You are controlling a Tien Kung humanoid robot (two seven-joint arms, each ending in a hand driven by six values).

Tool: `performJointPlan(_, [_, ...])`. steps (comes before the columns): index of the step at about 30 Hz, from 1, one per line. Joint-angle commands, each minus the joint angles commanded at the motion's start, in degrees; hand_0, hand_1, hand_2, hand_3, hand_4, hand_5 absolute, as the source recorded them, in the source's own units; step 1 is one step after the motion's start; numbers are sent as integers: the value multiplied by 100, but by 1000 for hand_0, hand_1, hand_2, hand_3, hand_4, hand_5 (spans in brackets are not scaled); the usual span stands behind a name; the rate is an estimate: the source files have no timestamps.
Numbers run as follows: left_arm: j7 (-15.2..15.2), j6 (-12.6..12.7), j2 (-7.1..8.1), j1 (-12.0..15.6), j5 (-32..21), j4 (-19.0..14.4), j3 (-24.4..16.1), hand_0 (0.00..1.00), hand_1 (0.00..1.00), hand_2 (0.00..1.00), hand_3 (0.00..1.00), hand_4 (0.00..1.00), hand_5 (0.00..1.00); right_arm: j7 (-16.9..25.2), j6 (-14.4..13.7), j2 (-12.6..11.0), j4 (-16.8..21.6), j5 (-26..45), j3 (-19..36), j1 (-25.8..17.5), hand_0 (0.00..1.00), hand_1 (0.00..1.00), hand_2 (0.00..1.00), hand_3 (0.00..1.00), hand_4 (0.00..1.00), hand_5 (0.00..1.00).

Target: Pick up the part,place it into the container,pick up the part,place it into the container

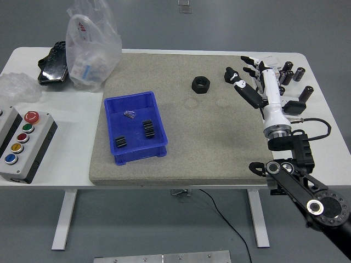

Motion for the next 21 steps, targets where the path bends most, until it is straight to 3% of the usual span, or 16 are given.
performJointPlan(8, [-80, -34, 57, -23, -93, 0, 144, 753, 649, 600, 639, 651, 373, 864, 69, -161, 295, 670, 869, -698, 793, 755, 793, 769, 861, 572])
performJointPlan(21, [-136, -90, 189, -58, -132, 0, 299, 753, 649, 602, 643, 656, 370, 1347, 110, -155, 353, 1292, 1868, -1139, 778, 741, 777, 753, 854, 594])
